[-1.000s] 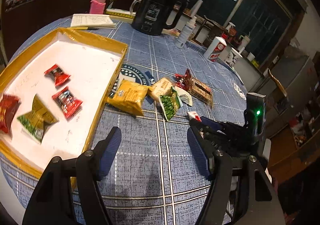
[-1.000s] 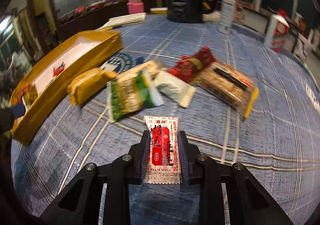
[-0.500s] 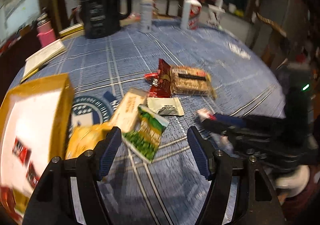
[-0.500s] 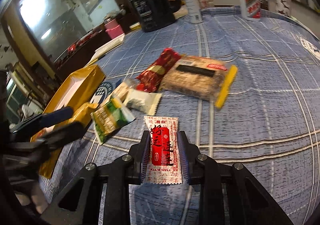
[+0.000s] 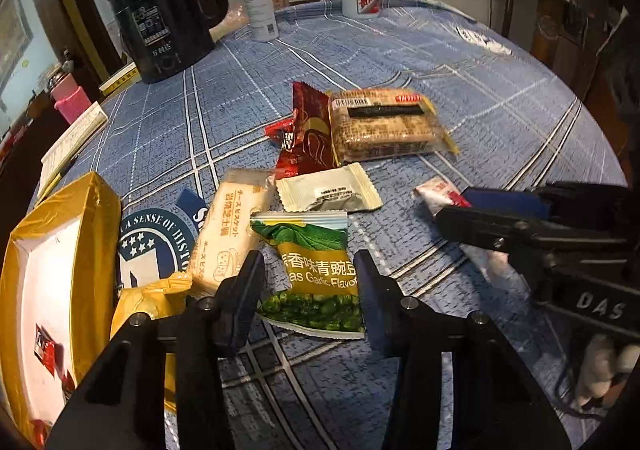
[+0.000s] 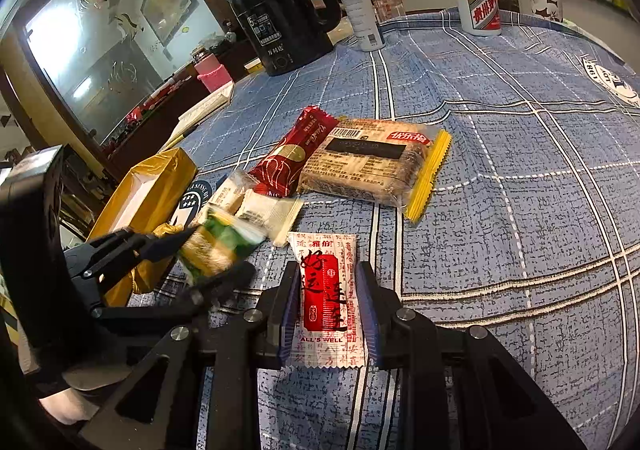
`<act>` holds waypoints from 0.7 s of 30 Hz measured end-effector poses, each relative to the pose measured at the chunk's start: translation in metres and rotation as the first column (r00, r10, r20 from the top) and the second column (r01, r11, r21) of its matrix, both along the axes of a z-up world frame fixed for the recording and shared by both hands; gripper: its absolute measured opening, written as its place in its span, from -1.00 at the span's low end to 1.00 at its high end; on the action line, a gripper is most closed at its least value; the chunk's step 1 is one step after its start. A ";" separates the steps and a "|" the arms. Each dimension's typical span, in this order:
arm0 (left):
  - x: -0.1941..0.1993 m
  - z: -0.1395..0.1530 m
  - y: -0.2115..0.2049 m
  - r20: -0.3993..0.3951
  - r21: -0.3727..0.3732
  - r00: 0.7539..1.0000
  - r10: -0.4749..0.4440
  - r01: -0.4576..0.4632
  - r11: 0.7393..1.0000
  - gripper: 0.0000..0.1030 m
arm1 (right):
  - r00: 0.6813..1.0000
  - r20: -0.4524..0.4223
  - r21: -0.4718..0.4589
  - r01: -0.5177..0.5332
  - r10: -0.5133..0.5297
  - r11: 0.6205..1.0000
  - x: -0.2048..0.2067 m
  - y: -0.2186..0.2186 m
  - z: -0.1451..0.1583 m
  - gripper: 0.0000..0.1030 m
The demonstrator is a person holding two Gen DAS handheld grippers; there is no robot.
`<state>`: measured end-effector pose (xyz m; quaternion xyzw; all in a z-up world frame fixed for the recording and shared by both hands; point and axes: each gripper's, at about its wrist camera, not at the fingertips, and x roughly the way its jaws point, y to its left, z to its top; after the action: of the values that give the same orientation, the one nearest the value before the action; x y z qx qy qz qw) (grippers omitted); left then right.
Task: Organize snacks
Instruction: 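Grasp the white-and-red sachet with the right tool while the left grasps the green pea snack bag, then carry the pea bag and sachet over the tray and open both tools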
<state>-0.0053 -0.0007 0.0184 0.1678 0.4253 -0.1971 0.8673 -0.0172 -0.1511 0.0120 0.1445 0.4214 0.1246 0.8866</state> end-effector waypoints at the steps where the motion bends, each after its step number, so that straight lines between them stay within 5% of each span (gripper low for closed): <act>1: -0.001 0.001 0.001 0.003 -0.009 1.000 0.006 -0.006 1.000 -0.14 | 1.000 0.002 -0.003 0.000 0.000 1.000 0.000 0.001 0.000 -0.44; 11: -0.047 0.044 0.039 0.052 -0.261 0.993 0.105 -0.088 0.961 -0.17 | 1.000 0.011 0.011 -0.002 0.002 1.000 -0.002 -0.001 -0.002 -0.44; 21: -0.104 0.073 0.161 0.072 -0.447 0.938 0.339 -0.274 0.852 -0.17 | 0.996 0.088 -0.034 0.003 0.000 0.999 -0.012 0.006 0.011 -0.44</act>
<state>-0.1088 0.1606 0.0909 -0.0837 0.3269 -0.1319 0.9321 -0.0288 -0.1449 0.0229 0.1241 0.3840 0.1229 0.9067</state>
